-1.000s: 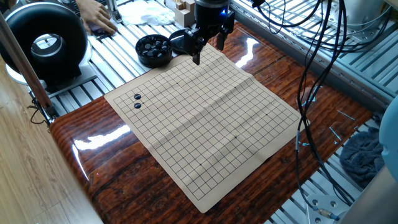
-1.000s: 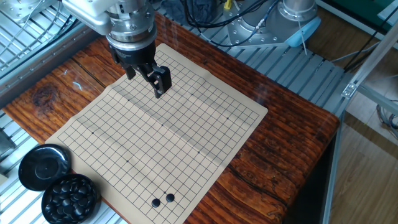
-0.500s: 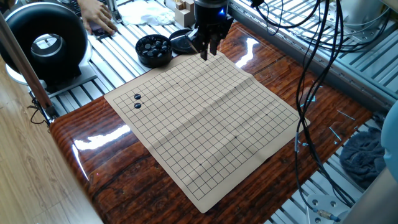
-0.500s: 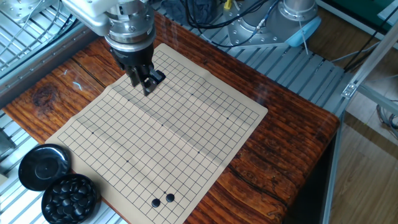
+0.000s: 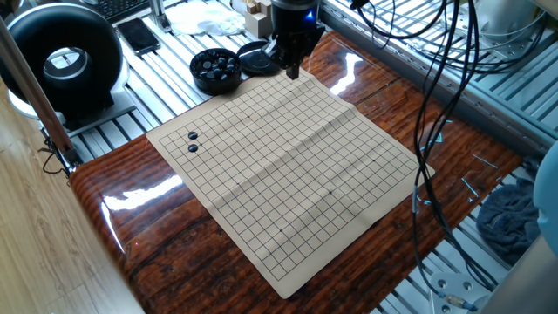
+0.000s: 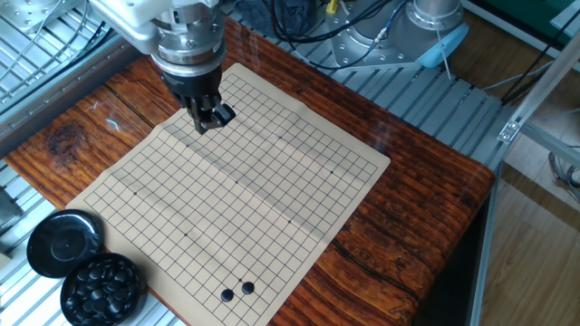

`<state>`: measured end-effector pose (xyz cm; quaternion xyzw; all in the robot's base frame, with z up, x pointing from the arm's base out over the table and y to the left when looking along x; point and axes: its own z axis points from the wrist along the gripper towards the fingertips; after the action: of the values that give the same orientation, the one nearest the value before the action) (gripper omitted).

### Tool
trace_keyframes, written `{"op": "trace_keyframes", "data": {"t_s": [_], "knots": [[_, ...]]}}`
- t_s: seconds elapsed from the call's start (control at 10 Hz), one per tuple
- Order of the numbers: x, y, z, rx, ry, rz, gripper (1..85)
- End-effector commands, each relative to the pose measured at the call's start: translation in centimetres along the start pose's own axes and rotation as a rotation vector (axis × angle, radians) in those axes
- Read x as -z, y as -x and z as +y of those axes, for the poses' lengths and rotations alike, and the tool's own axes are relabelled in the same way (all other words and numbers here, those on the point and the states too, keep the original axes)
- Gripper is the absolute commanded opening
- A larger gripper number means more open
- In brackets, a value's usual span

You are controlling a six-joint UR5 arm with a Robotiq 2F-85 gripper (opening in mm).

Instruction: Play the first move as black on the 3-4 point in the upper right corner of the Go board

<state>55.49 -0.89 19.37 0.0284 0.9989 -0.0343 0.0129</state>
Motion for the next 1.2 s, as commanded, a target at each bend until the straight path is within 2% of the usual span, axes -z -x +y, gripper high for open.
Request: {"op": "trace_keyframes", "data": {"t_s": [0.0, 0.2, 0.3, 0.4, 0.5, 0.6, 0.7, 0.8, 0.9, 1.0, 1.1], "knots": [[0.4, -0.1, 0.6, -0.035, 0.012, 0.014, 1.3], [0.7, -1.7, 3.0, -0.181, 0.087, 0.068, 1.3], [0.7, -2.1, 4.6, -0.255, 0.125, 0.078, 1.3], [0.7, -2.2, 5.8, -0.309, 0.14, 0.077, 1.3], [0.6, -2.0, 6.0, -0.334, 0.143, 0.07, 1.3], [0.4, -2.4, 3.3, -0.257, 0.039, 0.064, 1.3], [0.4, -2.8, 2.0, -0.192, -0.014, 0.075, 1.3], [0.3, -1.7, 2.9, -0.21, 0.028, 0.035, 1.3], [0.4, 0.2, 4.2, -0.228, 0.084, -0.032, 1.3], [0.4, 1.2, 3.7, -0.19, 0.069, -0.073, 1.3], [0.4, 0.5, 4.2, -0.218, 0.086, -0.044, 1.3]]}}
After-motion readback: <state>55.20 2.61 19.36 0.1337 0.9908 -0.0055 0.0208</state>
